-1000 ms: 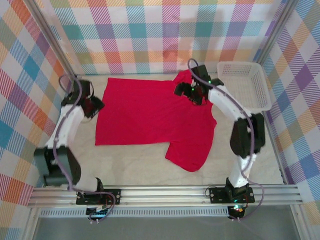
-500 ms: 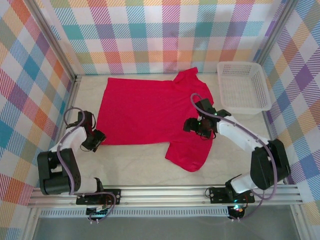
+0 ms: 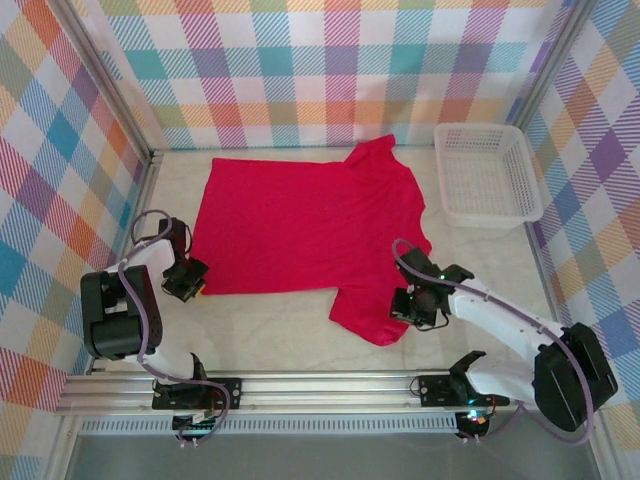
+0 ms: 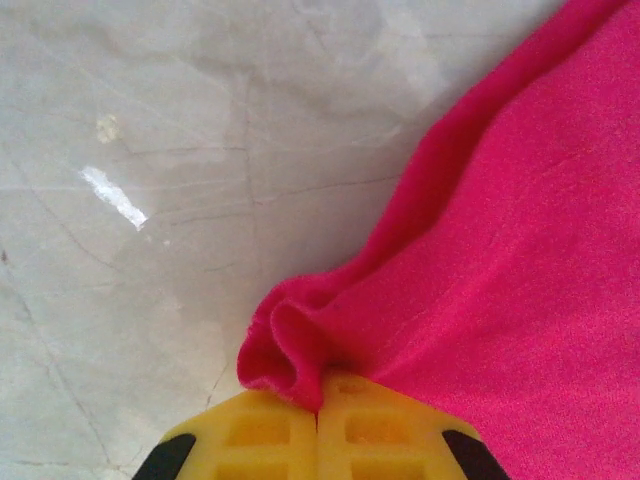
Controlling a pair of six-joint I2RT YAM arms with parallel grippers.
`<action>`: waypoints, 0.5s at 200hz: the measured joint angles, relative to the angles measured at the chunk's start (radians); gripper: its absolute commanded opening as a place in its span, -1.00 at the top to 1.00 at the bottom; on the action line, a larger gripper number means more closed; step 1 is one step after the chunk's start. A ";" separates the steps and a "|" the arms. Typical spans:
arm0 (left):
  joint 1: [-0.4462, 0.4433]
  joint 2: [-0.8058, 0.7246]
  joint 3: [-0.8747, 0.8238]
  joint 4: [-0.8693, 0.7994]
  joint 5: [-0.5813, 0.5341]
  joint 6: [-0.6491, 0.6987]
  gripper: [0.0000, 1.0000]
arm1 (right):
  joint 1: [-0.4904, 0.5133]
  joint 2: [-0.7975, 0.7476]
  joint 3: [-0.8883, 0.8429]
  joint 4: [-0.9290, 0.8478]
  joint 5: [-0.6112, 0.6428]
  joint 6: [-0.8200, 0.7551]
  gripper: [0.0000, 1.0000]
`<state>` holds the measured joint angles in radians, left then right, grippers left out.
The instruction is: Fold the inside-out t-shirt
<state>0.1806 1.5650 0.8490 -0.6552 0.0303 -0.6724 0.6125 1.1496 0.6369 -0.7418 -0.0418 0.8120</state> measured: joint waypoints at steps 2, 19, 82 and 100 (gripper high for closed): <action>0.000 0.000 0.000 0.003 0.000 0.000 1.00 | 0.005 -0.002 -0.005 0.000 0.000 0.007 0.66; 0.000 -0.002 0.000 0.058 0.002 0.005 1.00 | 0.048 -0.008 -0.034 0.000 -0.012 0.044 0.68; 0.000 -0.052 0.001 0.086 0.006 0.011 1.00 | 0.147 -0.004 -0.101 0.058 -0.039 0.158 0.26; 0.000 -0.060 0.005 0.085 0.006 0.011 1.00 | 0.148 0.016 -0.107 0.077 -0.039 0.170 0.50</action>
<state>0.1806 1.5051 0.8539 -0.5701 0.0364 -0.6617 0.7601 1.1652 0.5297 -0.6651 -0.0807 0.9817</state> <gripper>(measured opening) 0.058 0.329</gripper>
